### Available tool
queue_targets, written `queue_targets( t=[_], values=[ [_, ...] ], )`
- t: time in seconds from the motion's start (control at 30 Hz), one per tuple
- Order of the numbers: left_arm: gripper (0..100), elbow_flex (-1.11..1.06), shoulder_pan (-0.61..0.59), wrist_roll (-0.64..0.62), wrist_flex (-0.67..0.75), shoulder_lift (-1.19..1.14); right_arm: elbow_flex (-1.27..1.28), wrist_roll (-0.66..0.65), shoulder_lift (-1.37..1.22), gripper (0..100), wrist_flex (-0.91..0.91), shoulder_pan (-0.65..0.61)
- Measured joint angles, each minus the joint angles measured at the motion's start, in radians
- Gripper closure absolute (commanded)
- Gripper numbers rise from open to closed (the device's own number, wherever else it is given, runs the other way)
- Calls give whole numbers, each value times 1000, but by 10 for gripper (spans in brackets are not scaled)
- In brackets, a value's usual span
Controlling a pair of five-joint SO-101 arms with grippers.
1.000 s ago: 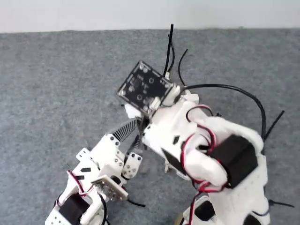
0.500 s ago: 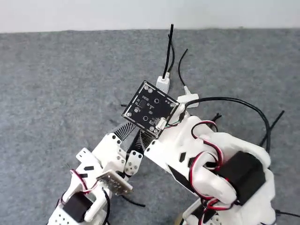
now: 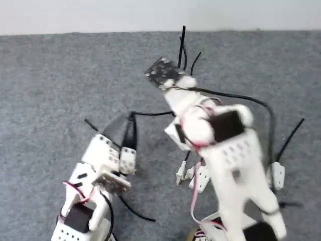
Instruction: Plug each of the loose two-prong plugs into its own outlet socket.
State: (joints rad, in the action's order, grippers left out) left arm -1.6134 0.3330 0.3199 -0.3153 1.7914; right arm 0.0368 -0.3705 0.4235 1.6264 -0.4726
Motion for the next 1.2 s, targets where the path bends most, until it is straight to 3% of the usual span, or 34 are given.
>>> queue_targets(
  t=[0.2, 0.33, 0.5, 0.6, 0.73, 1.2],
  values=[
    [988, 2, -338, -21, -109, 0, 152, 18, -222, 986, -141, -46],
    [987, 68, -535, -74, -318, 0, 169, 17, -362, 965, -209, -193],
    [987, 124, -686, -64, -580, 2, 169, 17, -582, 927, -308, -385],
    [987, 124, -746, -26, -647, 2, 133, 17, -732, 927, -333, -413],
    [987, 98, -775, -26, -635, 0, 8, 48, -859, 924, -330, -413],
    [987, 80, -783, -25, -621, 2, -382, 87, -876, 921, -92, -414]
  ],
)
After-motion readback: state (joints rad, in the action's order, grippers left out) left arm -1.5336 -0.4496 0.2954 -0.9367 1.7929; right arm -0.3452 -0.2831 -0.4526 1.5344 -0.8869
